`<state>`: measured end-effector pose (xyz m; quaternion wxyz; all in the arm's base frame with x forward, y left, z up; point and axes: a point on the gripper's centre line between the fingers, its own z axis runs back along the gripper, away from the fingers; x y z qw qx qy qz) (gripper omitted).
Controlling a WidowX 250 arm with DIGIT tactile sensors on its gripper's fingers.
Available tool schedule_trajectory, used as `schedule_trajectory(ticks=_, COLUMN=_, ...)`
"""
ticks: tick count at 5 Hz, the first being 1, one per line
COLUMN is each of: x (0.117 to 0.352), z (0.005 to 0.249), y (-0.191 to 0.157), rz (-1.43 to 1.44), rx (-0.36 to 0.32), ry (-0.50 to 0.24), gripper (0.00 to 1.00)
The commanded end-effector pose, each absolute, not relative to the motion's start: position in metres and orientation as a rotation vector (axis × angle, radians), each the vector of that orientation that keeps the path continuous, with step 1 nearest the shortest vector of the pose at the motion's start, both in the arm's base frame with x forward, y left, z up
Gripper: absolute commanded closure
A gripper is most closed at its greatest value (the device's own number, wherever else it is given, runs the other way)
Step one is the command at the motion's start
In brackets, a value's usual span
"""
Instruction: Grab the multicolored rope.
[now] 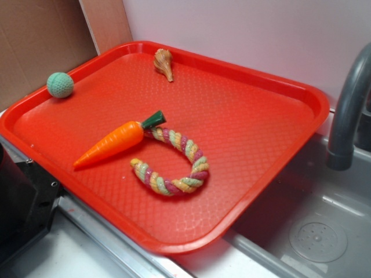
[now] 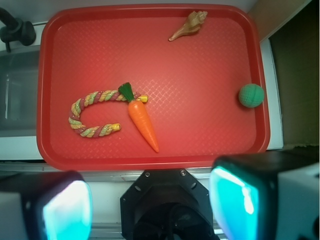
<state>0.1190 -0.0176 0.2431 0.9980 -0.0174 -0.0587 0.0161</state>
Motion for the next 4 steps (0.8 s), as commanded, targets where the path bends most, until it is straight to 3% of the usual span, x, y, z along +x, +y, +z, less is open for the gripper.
schedule_trajectory(ticks=1, x=0.119, z=0.243, y=-0.018, rz=0.032, rx=-0.035, ry=-0.117, gripper=0.00)
schedule_trajectory(ticks=2, x=0.143, z=0.193, y=-0.033, rz=0.163, rx=0.155, ry=-0.010, gripper=0.00)
schedule_trajectory(ticks=3, x=0.165, z=0.162, y=-0.057, rz=0.413, rx=0.017, ry=-0.147, gripper=0.00)
schedule_trajectory(ticks=4, x=0.174, z=0.160, y=-0.051, rz=0.660, rx=-0.042, ry=-0.113, gripper=0.00)
